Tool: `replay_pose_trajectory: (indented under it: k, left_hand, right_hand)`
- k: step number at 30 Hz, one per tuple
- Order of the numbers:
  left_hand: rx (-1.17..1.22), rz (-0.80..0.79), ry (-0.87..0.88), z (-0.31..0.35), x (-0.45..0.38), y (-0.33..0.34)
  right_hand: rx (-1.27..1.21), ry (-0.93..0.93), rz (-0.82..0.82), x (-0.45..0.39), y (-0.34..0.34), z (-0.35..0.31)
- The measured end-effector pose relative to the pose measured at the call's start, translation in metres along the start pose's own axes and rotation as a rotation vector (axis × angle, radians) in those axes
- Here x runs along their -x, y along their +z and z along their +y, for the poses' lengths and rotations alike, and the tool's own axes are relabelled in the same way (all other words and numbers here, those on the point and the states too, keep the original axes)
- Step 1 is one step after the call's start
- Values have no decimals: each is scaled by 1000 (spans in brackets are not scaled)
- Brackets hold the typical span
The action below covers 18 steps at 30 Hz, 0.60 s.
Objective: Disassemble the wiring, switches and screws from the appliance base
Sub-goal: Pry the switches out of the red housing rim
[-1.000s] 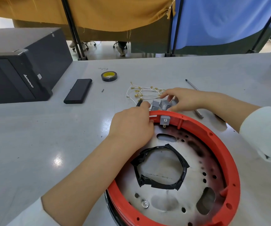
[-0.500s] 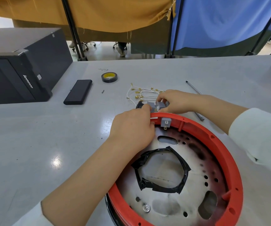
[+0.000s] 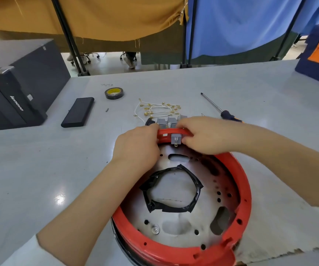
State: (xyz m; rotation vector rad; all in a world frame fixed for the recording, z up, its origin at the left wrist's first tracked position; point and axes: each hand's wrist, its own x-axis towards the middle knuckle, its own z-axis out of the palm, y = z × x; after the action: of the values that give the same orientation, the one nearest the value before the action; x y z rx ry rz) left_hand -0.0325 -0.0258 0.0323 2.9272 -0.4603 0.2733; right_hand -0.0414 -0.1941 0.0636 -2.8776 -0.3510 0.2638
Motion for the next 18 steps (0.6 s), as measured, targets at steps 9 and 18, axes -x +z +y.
replay_pose_trajectory:
  k: [9,18]
  left_hand:
    - [-15,-70,-43,-3,13,-6]
    - [-4,-113,74,0,-3,-7]
  right_hand:
    - [34,-131,76,-9,23,-5]
    - [152,-192,204,-19,25,-13]
